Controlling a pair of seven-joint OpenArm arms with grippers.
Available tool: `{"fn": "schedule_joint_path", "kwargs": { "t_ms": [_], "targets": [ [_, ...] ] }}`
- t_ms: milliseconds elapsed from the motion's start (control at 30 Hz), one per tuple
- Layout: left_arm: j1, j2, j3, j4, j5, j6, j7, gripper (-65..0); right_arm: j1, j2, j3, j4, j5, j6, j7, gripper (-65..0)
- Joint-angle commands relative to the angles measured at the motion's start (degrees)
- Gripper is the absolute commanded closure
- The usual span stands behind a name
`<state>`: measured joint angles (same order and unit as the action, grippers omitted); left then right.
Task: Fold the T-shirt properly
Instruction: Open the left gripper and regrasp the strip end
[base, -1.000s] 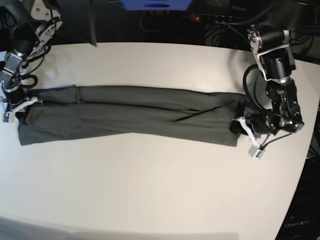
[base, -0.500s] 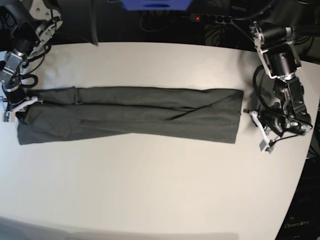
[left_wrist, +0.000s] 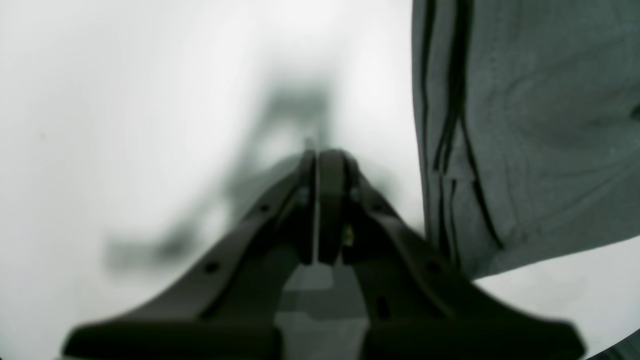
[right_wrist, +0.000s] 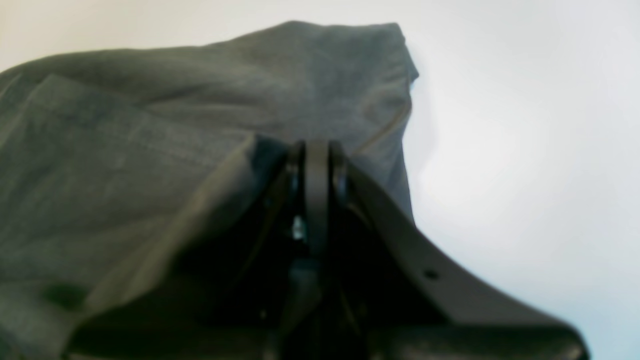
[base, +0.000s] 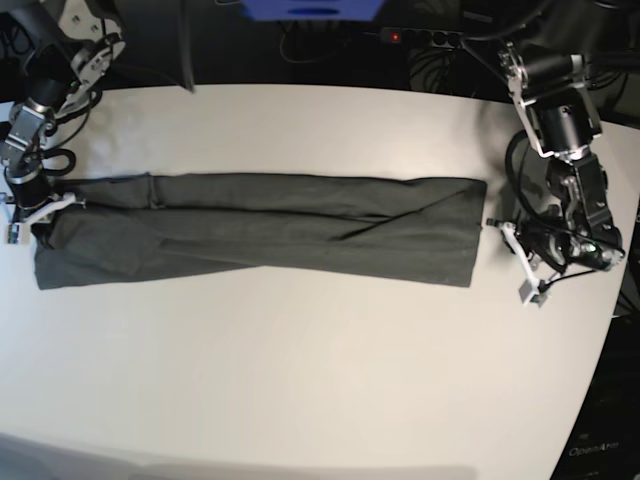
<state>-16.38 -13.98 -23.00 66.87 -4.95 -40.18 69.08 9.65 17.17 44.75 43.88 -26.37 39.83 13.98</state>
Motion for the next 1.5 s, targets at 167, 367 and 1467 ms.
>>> {"fn": "schedule_joint_path", "kwargs": {
  "t_ms": [167,367,1467],
  "targets": [
    [-1.07,-1.63,-1.92,0.69,-11.09,0.18,0.59,-1.7,-0.73,-0.25,-0.31,-0.67,-4.79,0.17,-6.99,-0.3],
    [-1.33,-3.65,-3.76,0.69,-18.30,0.18,2.97,-1.7,-1.52,-0.25,-1.89,-0.67,-4.79,0.17,-6.99,-0.3],
    [-1.42,-4.88,-3.50,-0.10,-29.29,0.18,10.44,-27.0,-1.78,-0.16,-1.98,-0.67,-4.79,0.17,-6.99,-0.3]
  ]
}}
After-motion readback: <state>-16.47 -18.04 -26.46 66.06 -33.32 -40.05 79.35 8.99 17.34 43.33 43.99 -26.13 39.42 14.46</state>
